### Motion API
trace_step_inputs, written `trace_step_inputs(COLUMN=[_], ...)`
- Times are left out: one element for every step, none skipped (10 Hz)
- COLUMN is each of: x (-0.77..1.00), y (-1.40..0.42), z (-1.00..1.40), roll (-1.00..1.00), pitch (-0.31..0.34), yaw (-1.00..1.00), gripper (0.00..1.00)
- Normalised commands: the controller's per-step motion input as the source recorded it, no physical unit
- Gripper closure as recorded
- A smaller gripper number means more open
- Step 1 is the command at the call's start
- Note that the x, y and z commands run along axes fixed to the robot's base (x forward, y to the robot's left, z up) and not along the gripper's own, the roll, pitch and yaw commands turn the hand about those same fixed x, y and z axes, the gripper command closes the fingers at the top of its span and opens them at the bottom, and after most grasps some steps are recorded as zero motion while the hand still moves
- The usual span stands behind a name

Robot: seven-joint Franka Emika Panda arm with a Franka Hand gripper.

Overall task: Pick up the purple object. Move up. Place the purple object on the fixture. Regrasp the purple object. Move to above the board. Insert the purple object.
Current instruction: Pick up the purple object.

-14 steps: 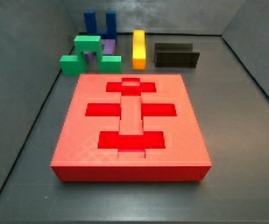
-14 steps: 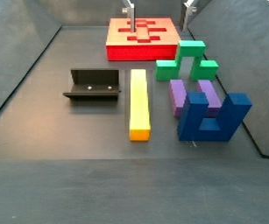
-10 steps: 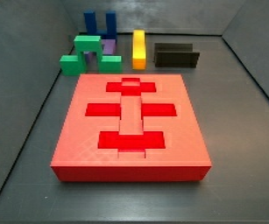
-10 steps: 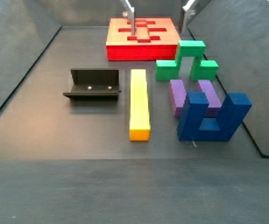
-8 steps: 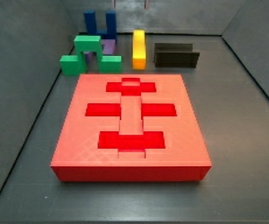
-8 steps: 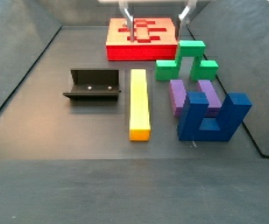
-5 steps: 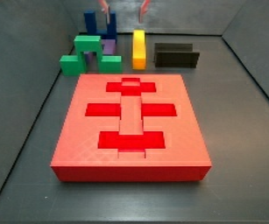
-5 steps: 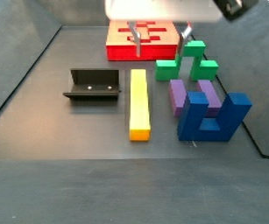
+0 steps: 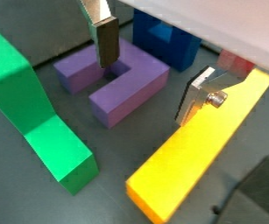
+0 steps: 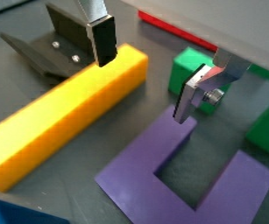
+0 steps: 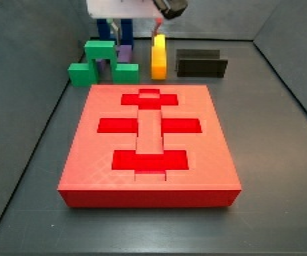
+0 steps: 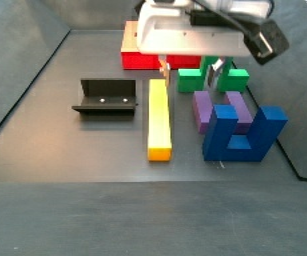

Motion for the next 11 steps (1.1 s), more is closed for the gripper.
trace_step_inputs(x=[-0.25, -0.28, -0.2, -0.18, -0.22, -0.16, -0.08, -0.01, 0.02, 0.0, 0.0], y=[-0.1, -0.1, -0.06, 0.0, 0.0, 0.0, 0.0, 0.0, 0.0, 0.0, 0.0], z=[-0.13, -0.15, -0.21, -0.25, -0.23, -0.2, -0.2, -0.19, -0.3, -0.33, -0.24], roll=[-0.02, -0.01, -0.01, -0.01, -0.01, -0.01, 0.0, 0.0, 0.0, 0.0, 0.0], pitch=[-0.1, -0.086, -0.097, -0.107, -0.101, -0.084, -0.076, -0.043, -0.007, -0.007, -0.023], yaw=[-0.08, -0.08, -0.06, -0.05, -0.03, 0.0, 0.0, 0.0, -0.06, -0.07, -0.04], gripper=[0.0, 0.0, 0.0, 0.0, 0.0, 0.0, 0.0, 0.0, 0.0, 0.0, 0.0])
